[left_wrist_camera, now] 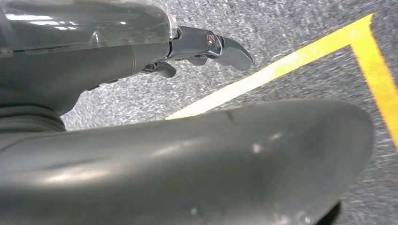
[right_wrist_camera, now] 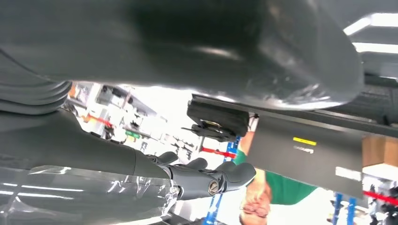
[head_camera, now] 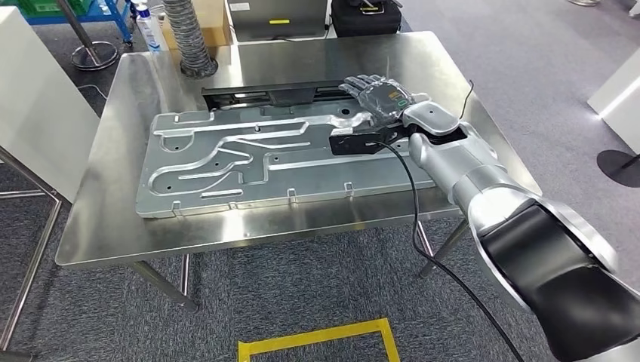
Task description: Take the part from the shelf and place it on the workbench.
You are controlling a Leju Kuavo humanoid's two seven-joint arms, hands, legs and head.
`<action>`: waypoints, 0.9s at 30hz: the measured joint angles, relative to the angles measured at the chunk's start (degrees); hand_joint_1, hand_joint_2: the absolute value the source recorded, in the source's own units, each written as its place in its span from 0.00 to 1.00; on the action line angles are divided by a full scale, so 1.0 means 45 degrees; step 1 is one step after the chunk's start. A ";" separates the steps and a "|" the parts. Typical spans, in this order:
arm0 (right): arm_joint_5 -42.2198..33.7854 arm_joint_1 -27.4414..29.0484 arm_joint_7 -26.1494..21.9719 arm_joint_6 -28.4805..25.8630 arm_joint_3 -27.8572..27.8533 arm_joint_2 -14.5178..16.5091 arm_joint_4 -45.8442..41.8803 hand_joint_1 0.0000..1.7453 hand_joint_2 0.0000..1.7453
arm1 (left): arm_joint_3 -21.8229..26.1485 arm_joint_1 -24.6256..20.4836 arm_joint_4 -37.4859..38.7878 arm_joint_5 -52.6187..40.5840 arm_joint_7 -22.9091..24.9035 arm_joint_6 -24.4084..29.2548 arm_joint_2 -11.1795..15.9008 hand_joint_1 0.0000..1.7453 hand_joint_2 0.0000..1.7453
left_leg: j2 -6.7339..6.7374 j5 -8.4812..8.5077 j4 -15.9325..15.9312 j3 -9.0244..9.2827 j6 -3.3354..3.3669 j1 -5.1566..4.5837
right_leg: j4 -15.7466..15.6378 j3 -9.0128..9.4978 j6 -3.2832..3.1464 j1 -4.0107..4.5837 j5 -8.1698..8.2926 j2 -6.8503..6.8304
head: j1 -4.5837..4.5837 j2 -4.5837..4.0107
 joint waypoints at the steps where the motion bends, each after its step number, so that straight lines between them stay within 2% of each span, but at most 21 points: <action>1: -0.0074 -0.0065 -0.0001 -0.0027 -0.0120 0.0045 0.0008 0.00 0.00 | 0.0000 -0.0006 0.0000 0.0005 0.0000 0.0021 0.0001 0.00 0.00 | 0.0058 0.0114 0.0008 -0.0079 -0.0063 -0.0003 | -0.0783 0.0521 -0.0084 0.0040 -0.0163 -0.0004 | 0.0000 0.0000; 3: -0.0277 -0.0195 -0.0006 -0.0081 -0.0401 0.0087 0.0042 0.00 0.00 | 0.0000 -0.0017 0.0000 0.0018 -0.0006 0.0083 0.0004 0.00 0.00 | 0.0162 0.0334 -0.0032 -0.0111 -0.0199 0.0026 | -0.1683 0.0984 -0.0278 0.0123 -0.0404 0.0027 | 0.0000 0.0000; 5: -0.0485 -0.0257 -0.0018 -0.0153 -0.0696 0.0095 0.0101 0.00 0.00 | 0.0002 -0.0005 0.0000 0.0034 -0.0011 0.0135 0.0013 0.00 0.00 | 0.0177 0.0378 -0.0054 -0.0163 -0.0336 0.0069 | -0.1808 0.0885 -0.0480 0.0118 -0.0136 0.0089 | 0.0001 0.0000; 6: -0.0583 -0.0269 -0.0024 -0.0202 -0.0822 0.0093 0.0121 0.00 0.00 | 0.0004 0.0006 0.0000 0.0044 -0.0011 0.0157 0.0018 0.00 0.00 | 0.0071 0.0109 0.0138 -0.0260 -0.0389 0.0082 | -0.1852 0.0792 -0.0570 0.0101 0.0035 0.0121 | 0.0001 0.0000; 7: -0.0701 -0.0268 -0.0027 -0.0278 -0.0955 0.0087 0.0132 0.00 0.00 | 0.0006 0.0035 0.0000 0.0057 -0.0011 0.0182 0.0029 0.00 0.00 | -0.0086 -0.0418 0.0611 -0.0417 -0.0426 0.0101 | -0.1898 0.0652 -0.0642 0.0076 0.0225 0.0158 | 0.0002 0.0000; 9: -0.0955 -0.0237 -0.0018 -0.0504 -0.1265 0.0057 0.0165 0.00 0.00 | 0.0009 0.0111 0.0000 0.0078 -0.0011 0.0228 0.0053 0.00 0.00 | -0.0372 -0.1730 0.2237 -0.0777 -0.0458 0.0159 | -0.1904 0.0256 -0.0712 0.0057 0.0577 0.0273 | 0.0001 0.0000; 10: -0.1063 -0.0192 -0.0015 -0.0621 -0.1432 0.0034 0.0191 0.00 0.00 | 0.0010 0.0155 0.0000 0.0081 -0.0011 0.0239 0.0066 0.00 0.00 | -0.0424 -0.2139 0.3080 -0.0889 -0.0474 0.0181 | -0.1895 0.0040 -0.0715 0.0058 0.0749 0.0337 | 0.0001 0.0000; 11: -0.1135 -0.0138 -0.0011 -0.0709 -0.1582 0.0006 0.0223 0.00 0.00 | 0.0010 0.0182 0.0000 0.0081 -0.0011 0.0243 0.0075 0.00 0.00 | -0.0439 -0.2220 0.3633 -0.0864 -0.0490 0.0195 | -0.1882 -0.0177 -0.0707 0.0058 0.0916 0.0406 | 0.0000 0.0000; 12: -0.1178 -0.0082 -0.0011 -0.0771 -0.1704 -0.0021 0.0255 0.00 0.00 | 0.0010 0.0197 0.0000 0.0081 -0.0011 0.0244 0.0086 0.00 0.00 | -0.0441 -0.2030 0.3795 -0.0656 -0.0499 0.0207 | -0.1863 -0.0397 -0.0688 0.0057 0.1083 0.0472 | 0.0000 0.0000; 13: -0.1201 -0.0035 -0.0009 -0.0806 -0.1793 -0.0044 0.0283 0.00 0.00 | 0.0010 0.0204 0.0000 0.0079 -0.0011 0.0245 0.0097 0.00 0.00 | -0.0441 -0.1694 0.3508 -0.0238 -0.0493 0.0220 | -0.1839 -0.0614 -0.0663 0.0056 0.1245 0.0538 | 0.0000 0.0000; 14: -0.1214 -0.0006 0.0006 -0.0845 -0.1879 -0.0062 0.0306 0.00 0.00 | 0.0010 0.0202 0.0000 0.0073 -0.0011 0.0249 0.0110 0.00 0.00 | -0.0432 -0.1422 0.2835 0.0374 -0.0473 0.0232 | -0.1800 -0.0819 -0.0627 0.0052 0.1400 0.0610 | 0.0000 0.0000; 16: -0.1291 0.0014 0.0128 -0.0951 -0.2047 -0.0080 0.0338 0.00 0.00 | 0.0010 0.0183 0.0000 0.0042 -0.0006 0.0251 0.0134 0.00 0.00 | -0.0428 -0.1517 0.1036 0.1723 -0.0439 0.0187 | -0.1723 -0.1172 -0.0515 0.0084 0.1665 0.0738 | 0.0001 0.0000; 17: -0.1400 0.0037 0.0229 -0.1048 -0.2172 -0.0086 0.0385 0.00 0.00 | 0.0010 0.0178 0.0000 0.0024 0.0005 0.0250 0.0141 0.00 0.00 | -0.0422 -0.1725 0.0388 0.2131 -0.0423 0.0136 | -0.1707 -0.1283 -0.0447 0.0103 0.1798 0.0779 | 0.0004 0.0000; 18: -0.1560 0.0110 0.0320 -0.1194 -0.2326 -0.0091 0.0460 0.00 0.00 | 0.0010 0.0190 0.0000 0.0011 0.0027 0.0247 0.0146 0.00 0.00 | -0.0414 -0.1881 0.0022 0.2321 -0.0396 0.0077 | -0.1733 -0.1347 -0.0369 0.0115 0.1938 0.0808 | 0.0004 0.0000; 20: -0.1971 0.0479 0.0407 -0.1587 -0.2716 -0.0079 0.0666 0.00 0.00 | 0.0011 0.0278 0.0004 0.0013 0.0097 0.0249 0.0154 0.00 0.00 | -0.0281 -0.1723 -0.0165 0.2231 -0.0267 0.0075 | -0.1825 -0.1389 -0.0217 0.0110 0.2125 0.0855 | 0.0004 0.0000; 21: -0.2205 0.0742 0.0408 -0.1808 -0.2941 -0.0063 0.0778 0.00 0.00 | 0.0013 0.0339 0.0005 0.0033 0.0145 0.0267 0.0164 0.00 0.00 | -0.0170 -0.1561 -0.0225 0.2138 -0.0167 0.0106 | -0.1738 -0.1462 -0.0127 0.0091 0.1912 0.0802 | 0.0002 0.0000; 22: -0.2468 0.1028 0.0410 -0.2027 -0.3190 -0.0028 0.0885 0.00 0.00 | 0.0017 0.0400 0.0006 0.0057 0.0192 0.0293 0.0172 0.00 0.00 | -0.0049 -0.1376 -0.0291 0.2001 -0.0069 0.0140 | -0.1435 -0.1610 -0.0030 0.0069 0.1435 0.0687 | 0.0002 0.0000; 24: -0.3092 0.1686 0.0415 -0.2521 -0.3812 0.0083 0.1103 0.00 0.00 | 0.0030 0.0517 0.0007 0.0112 0.0280 0.0351 0.0192 0.00 0.00 | 0.0153 -0.1040 -0.0334 0.1620 0.0050 0.0139 | -0.0076 -0.2065 0.0184 0.0020 -0.0002 0.0384 | 0.0002 0.0000; 25: -0.3392 0.2087 0.0423 -0.2762 -0.4140 0.0148 0.1190 0.00 0.00 | 0.0039 0.0564 0.0009 0.0129 0.0316 0.0367 0.0202 0.00 0.00 | 0.0236 -0.0886 -0.0331 0.1415 0.0060 0.0130 | 0.0749 -0.2264 0.0273 0.0006 -0.0493 0.0300 | 0.0002 0.0000; 26: -0.3658 0.2541 0.0435 -0.2978 -0.4473 0.0204 0.1269 0.00 0.00 | 0.0050 0.0596 0.0010 0.0144 0.0345 0.0375 0.0213 0.00 0.00 | 0.0305 -0.0734 -0.0327 0.1208 0.0042 0.0129 | 0.1439 -0.2363 0.0342 -0.0005 -0.0648 0.0269 | 0.0004 0.0000; 27: -0.3914 0.3047 0.0455 -0.3158 -0.4809 0.0245 0.1336 0.00 0.00 | 0.0059 0.0611 0.0010 0.0155 0.0364 0.0379 0.0222 0.00 0.00 | 0.0359 -0.0584 -0.0319 0.0992 0.0009 0.0139 | 0.1796 -0.2281 0.0396 -0.0027 -0.0454 0.0259 | 0.0005 0.0000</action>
